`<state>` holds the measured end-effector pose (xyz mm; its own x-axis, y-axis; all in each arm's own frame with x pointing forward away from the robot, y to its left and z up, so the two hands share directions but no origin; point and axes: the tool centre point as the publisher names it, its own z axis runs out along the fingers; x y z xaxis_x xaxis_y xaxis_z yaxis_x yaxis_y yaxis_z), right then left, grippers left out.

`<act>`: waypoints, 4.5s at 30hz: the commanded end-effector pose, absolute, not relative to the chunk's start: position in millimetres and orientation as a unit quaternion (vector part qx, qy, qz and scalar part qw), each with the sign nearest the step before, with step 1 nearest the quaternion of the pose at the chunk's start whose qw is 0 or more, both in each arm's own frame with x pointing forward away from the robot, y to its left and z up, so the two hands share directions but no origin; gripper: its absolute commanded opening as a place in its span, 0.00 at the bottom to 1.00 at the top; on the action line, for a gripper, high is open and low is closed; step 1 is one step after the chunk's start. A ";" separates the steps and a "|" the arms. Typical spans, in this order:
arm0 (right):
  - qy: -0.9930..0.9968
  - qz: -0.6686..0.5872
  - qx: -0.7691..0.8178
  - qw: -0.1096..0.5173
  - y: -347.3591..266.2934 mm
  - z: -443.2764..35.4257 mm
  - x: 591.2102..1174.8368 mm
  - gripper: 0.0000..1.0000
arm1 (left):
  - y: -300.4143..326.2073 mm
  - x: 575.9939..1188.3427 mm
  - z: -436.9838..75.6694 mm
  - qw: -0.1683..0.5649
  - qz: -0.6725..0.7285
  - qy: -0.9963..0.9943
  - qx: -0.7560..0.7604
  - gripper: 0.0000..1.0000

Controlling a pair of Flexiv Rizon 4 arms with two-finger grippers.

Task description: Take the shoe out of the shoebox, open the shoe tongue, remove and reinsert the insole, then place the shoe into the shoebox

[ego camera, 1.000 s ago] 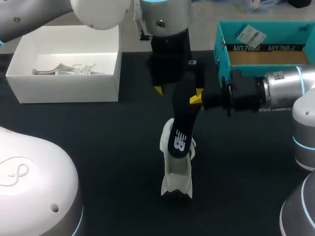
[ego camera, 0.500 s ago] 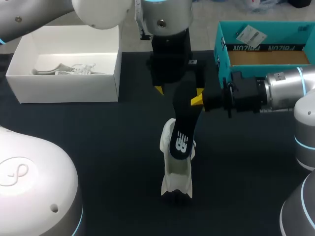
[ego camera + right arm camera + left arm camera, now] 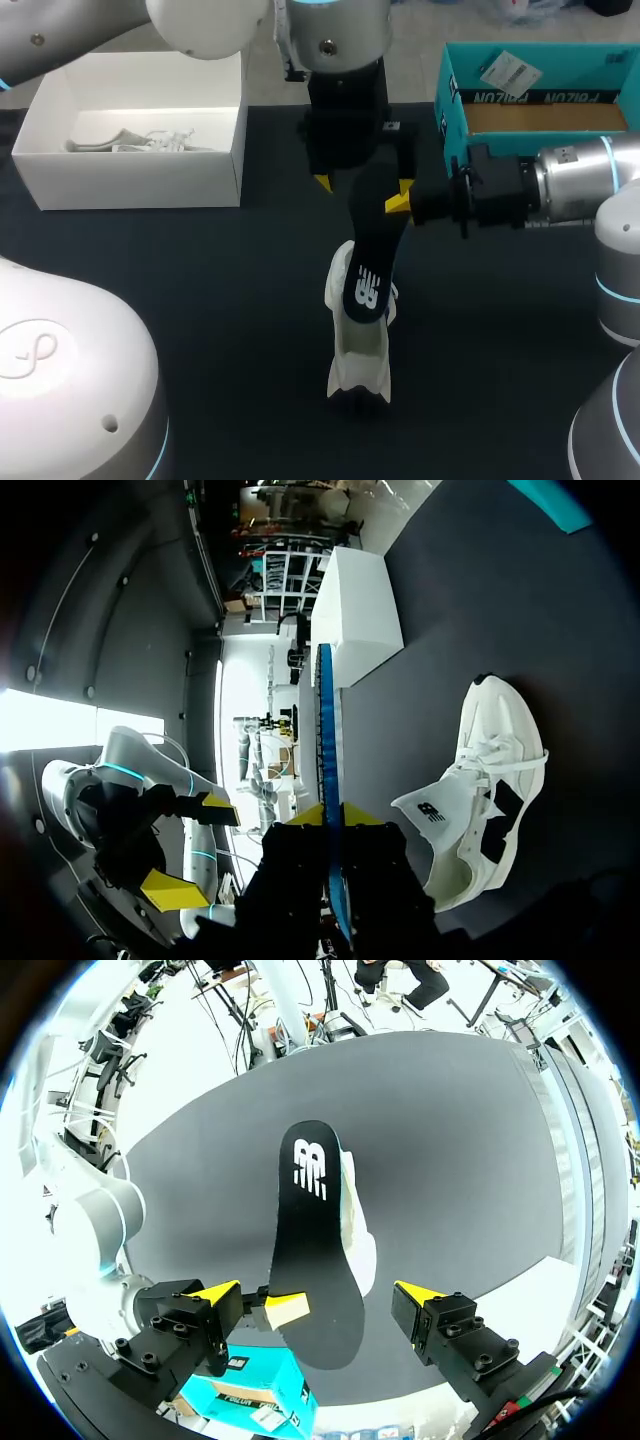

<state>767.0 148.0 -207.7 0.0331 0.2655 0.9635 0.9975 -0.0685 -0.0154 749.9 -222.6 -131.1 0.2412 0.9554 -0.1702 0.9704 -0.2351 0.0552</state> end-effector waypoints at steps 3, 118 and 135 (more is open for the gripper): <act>-0.539 -0.439 -0.585 0.417 149.2 -208.2 766.9 0.00 | -221.6 749.9 -131.4 0.076 -0.050 0.614 0.784 1.00; -0.460 -0.483 -0.593 0.451 151.5 -162.1 759.4 0.00 | -190.2 773.3 -151.4 0.520 -0.399 0.584 0.479 1.00; -0.473 -0.468 -0.577 0.473 159.2 -168.7 752.0 0.00 | -196.4 767.9 -165.1 0.531 -0.473 0.519 0.474 0.55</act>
